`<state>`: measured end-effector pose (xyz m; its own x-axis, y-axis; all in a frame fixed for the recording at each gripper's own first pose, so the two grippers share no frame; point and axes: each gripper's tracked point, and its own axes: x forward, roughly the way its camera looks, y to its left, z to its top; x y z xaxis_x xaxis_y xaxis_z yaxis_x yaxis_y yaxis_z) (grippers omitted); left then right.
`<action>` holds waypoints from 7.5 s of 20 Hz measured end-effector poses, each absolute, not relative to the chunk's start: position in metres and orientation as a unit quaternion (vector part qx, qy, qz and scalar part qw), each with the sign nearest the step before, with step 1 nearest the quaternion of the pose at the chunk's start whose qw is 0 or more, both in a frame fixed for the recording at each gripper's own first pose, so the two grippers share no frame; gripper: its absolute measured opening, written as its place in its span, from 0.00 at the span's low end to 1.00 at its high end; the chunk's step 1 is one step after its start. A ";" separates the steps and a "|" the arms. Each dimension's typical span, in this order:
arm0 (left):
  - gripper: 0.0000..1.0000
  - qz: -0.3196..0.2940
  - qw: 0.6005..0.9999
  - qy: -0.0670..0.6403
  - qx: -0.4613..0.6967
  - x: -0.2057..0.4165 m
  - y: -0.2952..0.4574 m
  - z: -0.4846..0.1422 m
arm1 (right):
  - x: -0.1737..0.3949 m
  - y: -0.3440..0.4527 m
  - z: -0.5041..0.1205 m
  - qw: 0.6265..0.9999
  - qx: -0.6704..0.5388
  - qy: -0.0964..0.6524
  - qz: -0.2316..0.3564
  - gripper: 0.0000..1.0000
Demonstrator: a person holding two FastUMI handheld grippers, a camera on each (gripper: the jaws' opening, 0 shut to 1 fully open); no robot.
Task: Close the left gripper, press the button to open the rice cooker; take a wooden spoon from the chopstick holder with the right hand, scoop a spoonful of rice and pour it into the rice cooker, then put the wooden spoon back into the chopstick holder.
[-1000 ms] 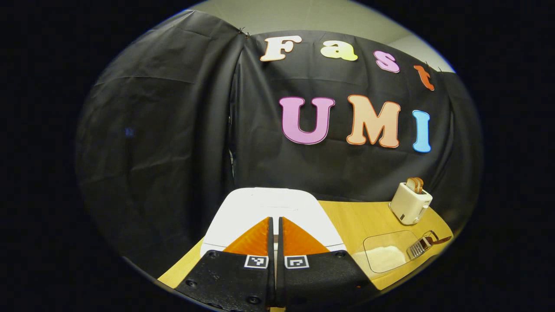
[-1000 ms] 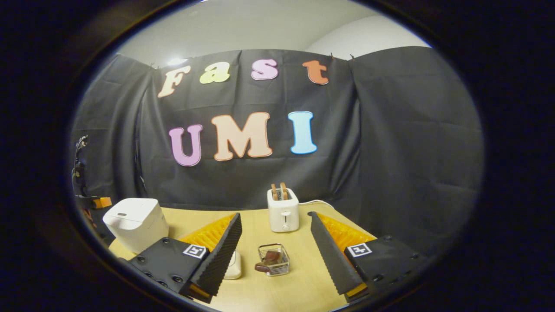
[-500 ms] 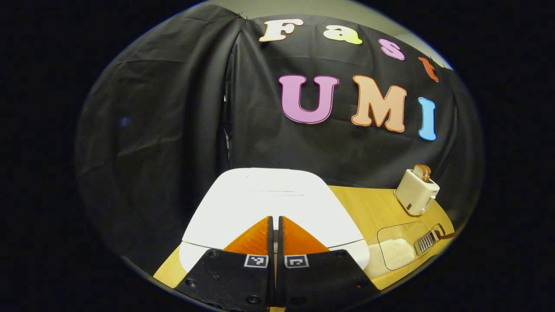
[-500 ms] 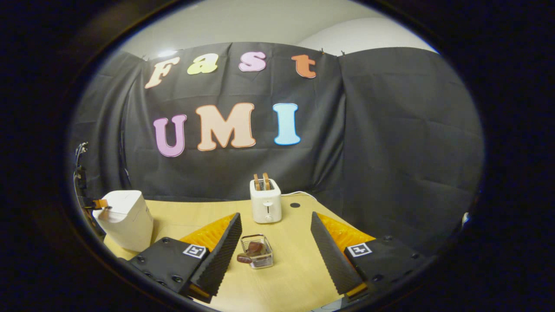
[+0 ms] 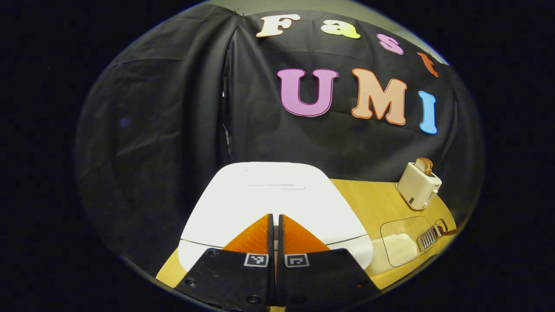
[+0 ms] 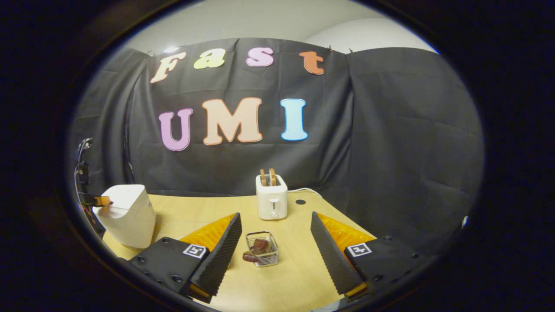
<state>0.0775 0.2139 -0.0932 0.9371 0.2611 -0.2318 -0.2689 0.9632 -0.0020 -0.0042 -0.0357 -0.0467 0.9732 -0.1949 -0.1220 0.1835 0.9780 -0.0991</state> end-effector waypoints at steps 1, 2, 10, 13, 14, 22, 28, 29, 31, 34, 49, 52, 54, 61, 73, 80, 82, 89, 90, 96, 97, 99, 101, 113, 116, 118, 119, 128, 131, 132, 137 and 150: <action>0.00 0.135 0.984 0.115 -0.013 0.077 0.213 -0.091 | -0.005 -0.037 -0.047 0.992 -0.043 0.066 -0.095 1.00; 0.00 0.137 0.984 0.112 -0.007 0.076 0.214 -0.087 | -0.005 -0.037 -0.046 0.993 -0.042 0.065 -0.095 1.00; 0.00 0.143 0.989 0.047 0.010 0.074 0.209 -0.024 | 0.000 -0.046 -0.048 0.993 -0.029 0.062 -0.093 1.00; 0.00 0.147 0.988 0.036 0.025 0.071 0.206 -0.013 | 0.004 -0.048 -0.049 0.994 -0.026 0.061 -0.088 1.00; 0.00 0.148 0.988 0.033 0.028 0.068 0.204 -0.010 | 0.006 -0.048 -0.049 0.994 -0.024 0.061 -0.085 1.00; 0.00 0.148 0.988 0.025 0.022 0.046 0.188 -0.003 | 0.018 -0.052 -0.057 0.996 -0.014 0.066 -0.062 1.00; 0.10 0.149 0.988 0.025 0.015 0.029 0.172 -0.006 | 0.028 -0.053 -0.067 0.996 -0.008 0.077 -0.037 1.00; 0.12 0.147 0.989 0.024 0.014 0.025 0.168 -0.008 | 0.029 -0.052 -0.070 0.996 -0.008 0.078 -0.032 1.00; 0.25 0.143 0.989 0.020 0.011 0.020 0.161 -0.008 | 0.032 -0.052 -0.074 0.996 -0.009 0.081 -0.024 1.00; 0.66 0.140 0.990 0.018 0.010 0.013 0.150 -0.009 | 0.033 -0.050 -0.077 0.997 -0.005 0.082 -0.009 1.00; 0.97 0.092 0.996 0.013 -0.009 0.011 0.154 -0.002 | 0.038 0.001 -0.154 0.998 -0.009 0.068 -0.006 1.00; 0.95 0.085 0.996 0.013 0.006 0.011 0.166 -0.002 | 0.052 -0.005 -0.177 0.998 -0.004 0.048 -0.038 1.00; 0.94 0.080 0.996 0.013 0.021 0.010 0.171 -0.001 | 0.059 -0.009 -0.192 0.998 0.000 0.040 -0.057 1.00; 0.95 0.061 0.997 0.033 0.037 0.007 0.174 -0.019 | 0.086 -0.005 -0.210 0.997 0.006 0.006 -0.075 1.00; 0.96 0.039 0.997 0.049 0.046 0.017 0.160 -0.031 | 0.122 -0.004 -0.211 0.996 -0.020 0.005 -0.084 0.39; 0.96 0.027 0.998 0.052 0.035 0.022 0.148 -0.035 | 0.148 -0.013 -0.192 0.997 -0.005 0.039 -0.067 0.35; 0.95 0.025 0.998 0.051 0.037 0.025 0.146 -0.034 | 0.153 -0.016 -0.190 0.997 0.003 0.054 -0.061 0.35; 0.96 0.037 0.998 0.056 0.013 0.034 0.130 -0.034 | 0.176 -0.015 -0.189 0.994 -0.002 0.108 -0.025 0.33; 0.95 0.047 0.997 0.052 0.009 0.036 0.129 -0.032 | 0.179 -0.016 -0.186 0.993 0.000 0.113 -0.017 0.33; 0.96 0.095 0.995 0.031 -0.027 0.038 0.113 -0.023 | 0.189 -0.013 -0.161 0.989 0.007 0.145 0.033 0.33; 0.96 0.102 0.994 0.028 -0.033 0.037 0.112 -0.022 | 0.187 -0.010 -0.153 0.989 0.001 0.144 0.044 0.32; 0.95 0.111 0.993 0.020 -0.041 0.034 0.110 -0.019 | 0.187 -0.002 -0.132 0.989 -0.009 0.134 0.068 0.32; 0.96 0.122 0.992 0.016 -0.039 0.031 0.114 -0.017 | 0.187 0.002 -0.105 0.990 -0.024 0.111 0.080 0.32; 0.95 0.088 0.995 0.026 -0.039 0.034 0.144 -0.019 | 0.174 0.089 -0.040 0.990 0.011 0.069 0.120 0.32; 0.96 0.064 0.997 0.029 -0.030 0.038 0.150 -0.019 | 0.169 0.131 -0.080 0.988 0.000 0.090 0.129 0.32; 0.95 0.049 0.998 0.032 -0.031 0.039 0.152 -0.020 | 0.166 0.154 -0.110 0.985 -0.019 0.108 0.132 0.32; 0.96 0.042 0.998 0.033 -0.029 0.040 0.153 -0.022 | 0.164 0.165 -0.127 0.983 -0.031 0.117 0.135 0.32; 0.96 0.025 0.999 0.047 -0.008 0.038 0.181 -0.031 | 0.159 0.209 -0.206 0.975 -0.065 0.163 0.133 0.32; 0.95 0.025 0.999 0.044 -0.008 0.037 0.189 -0.030 | 0.157 0.217 -0.210 0.976 -0.012 0.179 0.126 0.33; 0.95 0.023 0.999 0.044 -0.009 0.037 0.191 -0.030 | 0.158 0.218 -0.210 0.976 0.000 0.181 0.121 0.33; 0.95 0.021 0.999 0.044 -0.005 0.038 0.199 -0.032 | 0.156 0.222 -0.208 0.973 0.075 0.193 0.104 0.32; 0.95 0.005 0.999 0.042 -0.010 0.042 0.204 -0.030 | 0.157 0.192 -0.147 0.971 0.165 0.160 0.062 0.32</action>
